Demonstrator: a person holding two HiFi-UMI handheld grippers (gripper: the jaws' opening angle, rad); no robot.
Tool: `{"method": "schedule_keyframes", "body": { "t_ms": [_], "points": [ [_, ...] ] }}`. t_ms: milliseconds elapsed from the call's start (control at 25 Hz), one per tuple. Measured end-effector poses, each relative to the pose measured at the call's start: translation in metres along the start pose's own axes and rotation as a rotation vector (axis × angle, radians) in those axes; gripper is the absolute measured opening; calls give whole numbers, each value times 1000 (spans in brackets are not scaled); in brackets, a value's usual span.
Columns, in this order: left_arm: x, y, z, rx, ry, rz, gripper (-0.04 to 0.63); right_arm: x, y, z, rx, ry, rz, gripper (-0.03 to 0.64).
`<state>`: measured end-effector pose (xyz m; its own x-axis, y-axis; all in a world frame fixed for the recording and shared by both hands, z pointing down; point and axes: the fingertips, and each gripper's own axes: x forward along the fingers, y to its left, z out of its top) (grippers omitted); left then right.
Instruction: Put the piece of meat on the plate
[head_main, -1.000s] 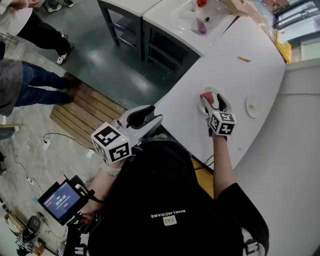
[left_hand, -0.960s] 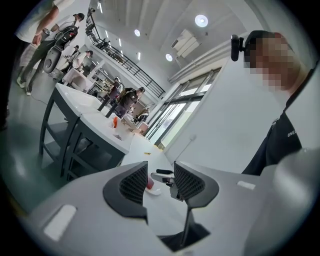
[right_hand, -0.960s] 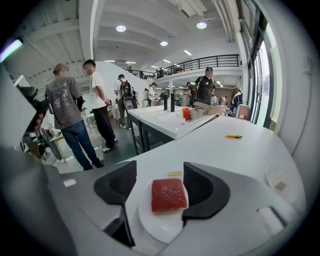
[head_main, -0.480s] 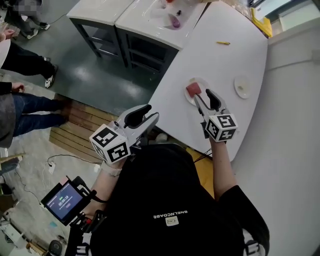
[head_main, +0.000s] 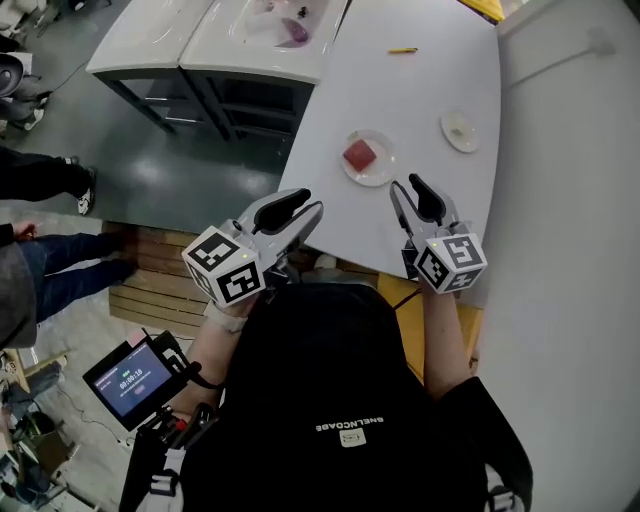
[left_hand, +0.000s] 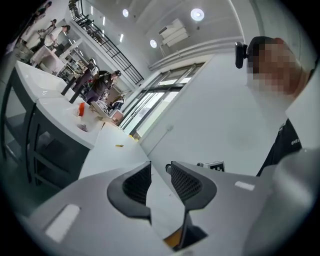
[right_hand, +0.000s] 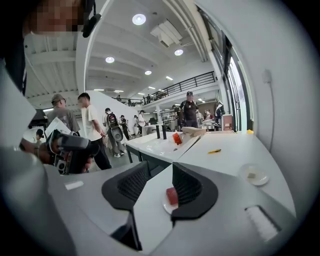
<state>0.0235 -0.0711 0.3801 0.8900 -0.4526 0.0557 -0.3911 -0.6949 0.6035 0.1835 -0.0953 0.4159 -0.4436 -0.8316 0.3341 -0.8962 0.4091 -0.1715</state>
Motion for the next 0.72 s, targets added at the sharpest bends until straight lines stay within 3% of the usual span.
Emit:
{"method": "schedule_keyframes", "body": {
  "t_ms": [240,480,720],
  "points": [
    [7,-32,-15,34,59,-117,130,-64,13,-10,37,-72,-108,155],
    [-9,-58,-56,89,160,-262,129,-124,47,-54,99,-141,-250,155],
    [-10,-79,-69,116,188,-344,127,-158,66,-69,117,-169,-311,155]
  ]
}}
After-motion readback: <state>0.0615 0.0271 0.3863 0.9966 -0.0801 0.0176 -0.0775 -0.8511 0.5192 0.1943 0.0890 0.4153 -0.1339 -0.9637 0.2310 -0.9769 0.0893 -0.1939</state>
